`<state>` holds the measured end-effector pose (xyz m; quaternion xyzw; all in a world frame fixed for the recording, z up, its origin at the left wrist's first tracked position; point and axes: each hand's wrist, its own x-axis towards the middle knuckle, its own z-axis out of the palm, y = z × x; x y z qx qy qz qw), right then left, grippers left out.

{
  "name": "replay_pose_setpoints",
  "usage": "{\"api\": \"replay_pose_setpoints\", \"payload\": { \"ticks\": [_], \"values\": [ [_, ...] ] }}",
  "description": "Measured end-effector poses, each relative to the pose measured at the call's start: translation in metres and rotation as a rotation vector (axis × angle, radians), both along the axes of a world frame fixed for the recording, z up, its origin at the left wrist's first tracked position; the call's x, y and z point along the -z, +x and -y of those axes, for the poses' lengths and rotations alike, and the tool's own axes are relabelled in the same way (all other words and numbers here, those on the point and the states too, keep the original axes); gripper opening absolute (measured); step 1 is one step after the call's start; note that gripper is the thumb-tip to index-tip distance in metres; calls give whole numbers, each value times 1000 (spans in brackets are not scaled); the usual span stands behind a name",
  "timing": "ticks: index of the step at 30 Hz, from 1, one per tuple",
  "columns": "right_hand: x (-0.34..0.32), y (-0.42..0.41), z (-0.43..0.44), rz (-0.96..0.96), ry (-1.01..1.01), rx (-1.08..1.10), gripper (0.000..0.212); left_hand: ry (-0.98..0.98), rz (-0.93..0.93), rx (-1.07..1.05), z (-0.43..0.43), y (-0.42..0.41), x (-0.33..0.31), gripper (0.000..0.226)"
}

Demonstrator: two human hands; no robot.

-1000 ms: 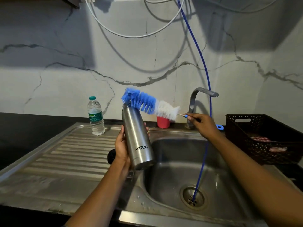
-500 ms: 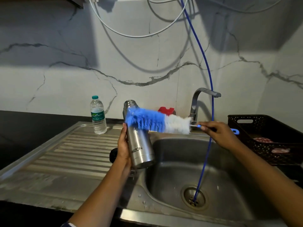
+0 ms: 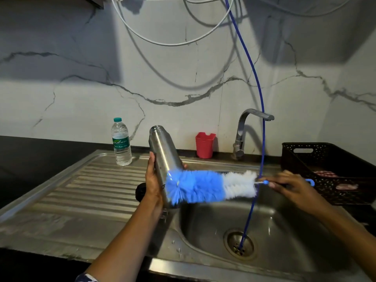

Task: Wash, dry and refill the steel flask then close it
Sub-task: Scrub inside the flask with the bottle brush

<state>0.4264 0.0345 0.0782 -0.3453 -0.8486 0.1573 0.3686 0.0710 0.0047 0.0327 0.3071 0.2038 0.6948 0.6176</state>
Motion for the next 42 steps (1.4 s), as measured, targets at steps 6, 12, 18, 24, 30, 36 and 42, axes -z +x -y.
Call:
{"api": "replay_pose_setpoints", "payload": {
  "ticks": [6,12,18,24,30,36,42],
  "values": [
    [-25,-55,-55,-108,16,120,25,114,73,108,6,10,-4,70],
    [-20,-70,-46,-79,1,174,28,162,55,121,5,4,-5,82],
    [14,4,10,-1,7,29,61,102,18,13,5,4,-4,67],
    [-12,-30,-32,-16,44,96,22,104,74,99,8,7,-7,59],
    [-31,-82,-59,-110,-61,177,29,183,78,226,3,-3,-2,93],
    [16,-19,-14,-49,2,36,28,191,31,88,4,6,-7,72],
    [11,0,-11,-51,-40,48,18,156,39,113,2,3,-5,75]
  ]
}}
